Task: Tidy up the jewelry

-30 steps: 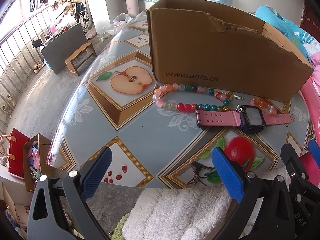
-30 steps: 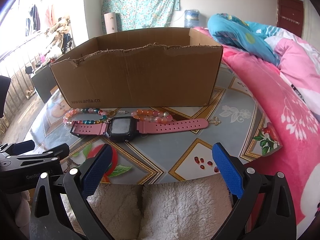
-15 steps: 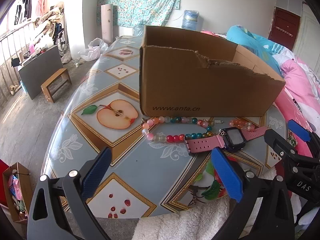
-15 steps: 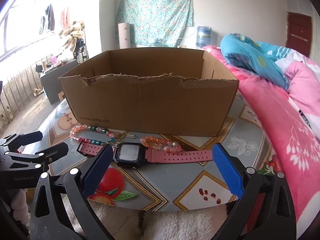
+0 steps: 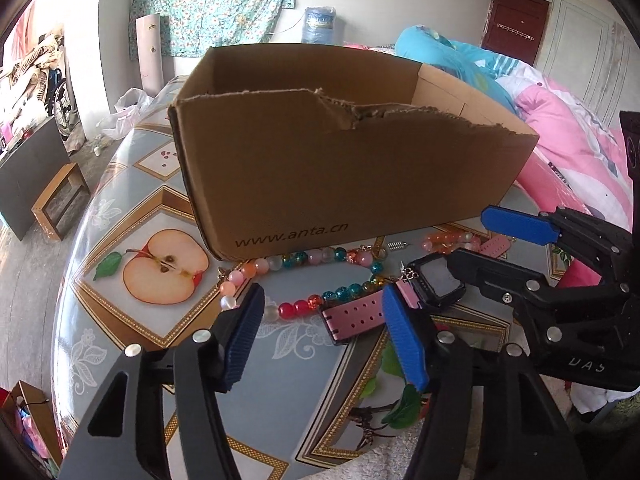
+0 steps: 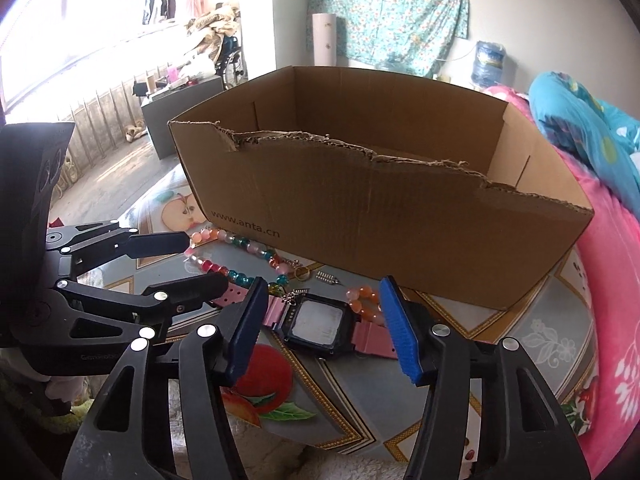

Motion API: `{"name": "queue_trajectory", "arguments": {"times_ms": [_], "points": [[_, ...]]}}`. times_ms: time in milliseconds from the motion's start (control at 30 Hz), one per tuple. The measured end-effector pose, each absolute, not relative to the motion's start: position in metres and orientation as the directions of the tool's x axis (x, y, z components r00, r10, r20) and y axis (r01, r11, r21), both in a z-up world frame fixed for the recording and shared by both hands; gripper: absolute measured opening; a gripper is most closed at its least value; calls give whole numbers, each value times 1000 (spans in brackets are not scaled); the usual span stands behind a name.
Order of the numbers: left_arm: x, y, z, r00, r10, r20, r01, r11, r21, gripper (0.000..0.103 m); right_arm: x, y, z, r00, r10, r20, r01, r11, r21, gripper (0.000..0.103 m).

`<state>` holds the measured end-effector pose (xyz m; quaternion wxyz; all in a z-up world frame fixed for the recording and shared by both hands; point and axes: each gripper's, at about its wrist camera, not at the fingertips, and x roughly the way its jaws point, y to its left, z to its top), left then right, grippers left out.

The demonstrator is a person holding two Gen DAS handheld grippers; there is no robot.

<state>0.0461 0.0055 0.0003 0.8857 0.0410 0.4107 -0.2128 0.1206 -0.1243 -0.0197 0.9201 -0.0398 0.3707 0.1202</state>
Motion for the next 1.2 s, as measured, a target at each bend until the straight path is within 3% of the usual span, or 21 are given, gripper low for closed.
{"name": "queue_trajectory", "arguments": {"times_ms": [267,533,800,1067,1200], "points": [[56,-1,-12,577,-283,-766,399,916,-38,41,141,-104,-31,615,212,-760,-355,935,-26,43],[58,-4,-15,584,-278,-762,401,916,-27,40,155,-107,-43,552,153,-820,-316,948,-35,40],[57,-2,-16,587,-286,-757,402,915,-33,40,157,-114,-40,592,46,-805,-206,974,-96,39],[57,-1,-16,590,-288,-754,401,915,-36,40,144,-114,-28,586,101,-804,-281,956,-85,38],[57,-1,-16,588,-287,-756,399,916,-37,40,152,-125,-27,593,30,-805,-205,972,-115,38]]}}
